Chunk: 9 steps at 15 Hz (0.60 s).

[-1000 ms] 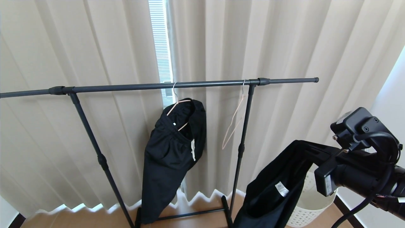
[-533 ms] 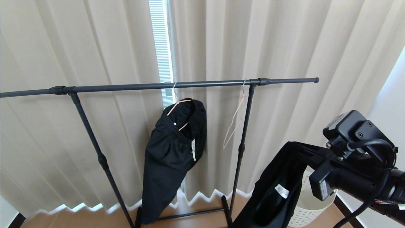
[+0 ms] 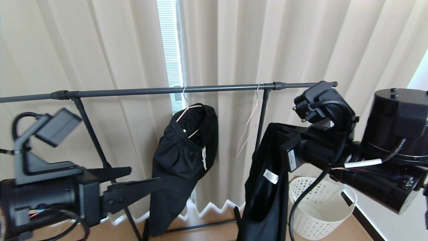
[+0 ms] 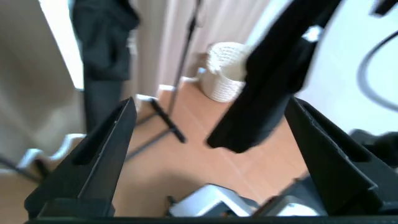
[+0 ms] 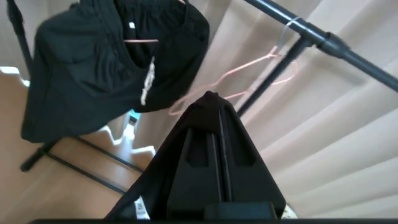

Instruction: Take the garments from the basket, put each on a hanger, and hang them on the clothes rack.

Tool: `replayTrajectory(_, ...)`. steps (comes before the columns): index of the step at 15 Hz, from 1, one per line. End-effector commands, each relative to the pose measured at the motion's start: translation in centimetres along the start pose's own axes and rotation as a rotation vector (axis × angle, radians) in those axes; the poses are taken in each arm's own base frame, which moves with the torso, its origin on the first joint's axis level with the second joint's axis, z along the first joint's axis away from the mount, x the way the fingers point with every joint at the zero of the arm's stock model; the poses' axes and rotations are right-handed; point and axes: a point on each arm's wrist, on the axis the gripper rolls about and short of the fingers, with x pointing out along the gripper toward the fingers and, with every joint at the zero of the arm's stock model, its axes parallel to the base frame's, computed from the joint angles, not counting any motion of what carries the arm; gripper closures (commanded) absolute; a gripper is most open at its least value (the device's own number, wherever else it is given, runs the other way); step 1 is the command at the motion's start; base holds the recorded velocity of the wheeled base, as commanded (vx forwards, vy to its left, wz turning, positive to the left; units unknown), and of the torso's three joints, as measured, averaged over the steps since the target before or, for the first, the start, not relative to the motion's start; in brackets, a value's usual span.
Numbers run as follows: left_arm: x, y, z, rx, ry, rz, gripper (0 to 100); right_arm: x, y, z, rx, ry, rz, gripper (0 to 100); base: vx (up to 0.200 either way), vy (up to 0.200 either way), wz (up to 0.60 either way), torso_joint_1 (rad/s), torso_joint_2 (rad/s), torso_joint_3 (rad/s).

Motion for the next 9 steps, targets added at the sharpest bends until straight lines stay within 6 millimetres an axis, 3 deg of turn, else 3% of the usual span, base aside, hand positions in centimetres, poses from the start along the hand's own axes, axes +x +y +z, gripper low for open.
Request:
replayTrajectory(1, 6.8, 0.1, -1.0, -0.077, 0.183, -0.016, 0, 2.9, 1.5, -1.0, 0.010, 0.013, 0.006, 100, 0.000, 0.000, 0.00, 0.000, 0.00, 0.000)
replayTrajectory(2, 7.2, 0.1, -1.3, -0.083, 0.194, -0.014, 0, 3.2, 1.6, -1.2, 0.009, 0.016, 0.005, 100, 0.000, 0.000, 0.00, 0.000, 0.00, 0.000)
replayTrajectory(3, 10.1, 0.8, -2.2, -0.138, 0.228, 0.008, 0, 4.2, 2.1, -1.7, 0.010, 0.020, -0.020, 100, 0.000, 0.000, 0.00, 0.000, 0.00, 0.000)
replayTrajectory(9, 14.4, 1.2, -3.8, -0.234, 0.251, 0.091, 0, 4.7, 4.5, -2.1, 0.020, -0.004, 0.020, 100, 0.000, 0.000, 0.00, 0.000, 0.00, 0.000)
